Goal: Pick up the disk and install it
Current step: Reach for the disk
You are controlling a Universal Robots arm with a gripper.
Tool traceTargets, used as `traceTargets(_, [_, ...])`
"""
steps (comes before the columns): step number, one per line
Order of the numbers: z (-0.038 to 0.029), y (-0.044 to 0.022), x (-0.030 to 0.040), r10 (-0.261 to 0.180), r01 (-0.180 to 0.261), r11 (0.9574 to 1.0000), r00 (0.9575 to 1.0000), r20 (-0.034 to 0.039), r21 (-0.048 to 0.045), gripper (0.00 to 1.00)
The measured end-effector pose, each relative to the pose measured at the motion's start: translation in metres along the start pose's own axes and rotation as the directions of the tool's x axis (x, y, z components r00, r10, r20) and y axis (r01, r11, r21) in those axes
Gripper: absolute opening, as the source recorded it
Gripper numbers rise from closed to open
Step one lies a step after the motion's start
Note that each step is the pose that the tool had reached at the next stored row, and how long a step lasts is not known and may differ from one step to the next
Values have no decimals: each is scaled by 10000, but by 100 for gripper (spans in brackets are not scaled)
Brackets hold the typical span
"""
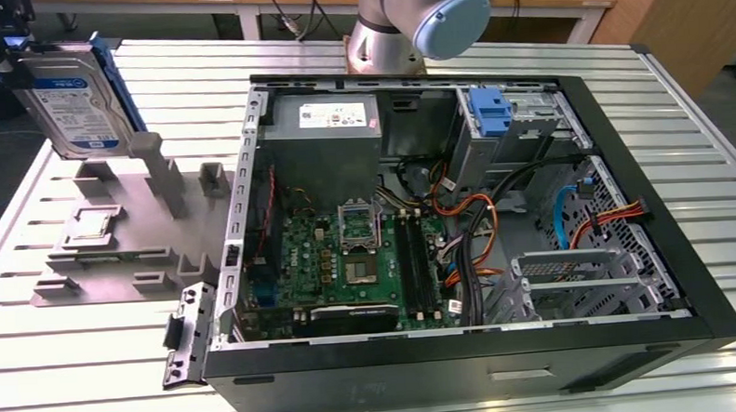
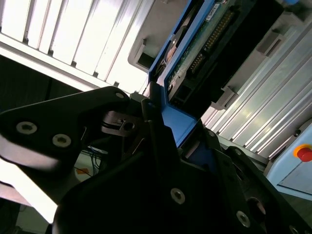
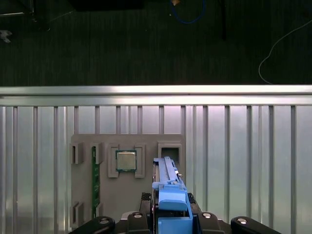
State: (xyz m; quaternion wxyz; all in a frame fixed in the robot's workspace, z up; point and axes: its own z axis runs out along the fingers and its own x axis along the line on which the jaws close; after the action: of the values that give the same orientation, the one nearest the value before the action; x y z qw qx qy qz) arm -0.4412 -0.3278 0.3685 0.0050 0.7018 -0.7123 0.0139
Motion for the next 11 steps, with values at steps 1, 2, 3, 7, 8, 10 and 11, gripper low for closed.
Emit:
traceTargets(1, [0, 0, 0, 0, 0, 10000, 10000, 2, 0, 37])
traceTargets(2, [-1, 1, 0, 1, -1, 10000, 10000, 23, -1, 37])
traceTargets(3, [0, 1, 0, 2, -2, 10000, 10000, 58, -2, 37])
traceTargets(7, [0, 0, -1, 3, -3, 10000, 9999, 145, -2, 37])
traceTargets(8, [-2, 0, 0, 3, -3, 10000, 9999, 145, -1, 37])
traceTargets(10, [-11, 0, 0, 2, -2, 10000, 9999, 145, -1, 37])
traceTargets(11, [-17, 0, 1, 2, -2, 10000, 9999, 145, -2, 37])
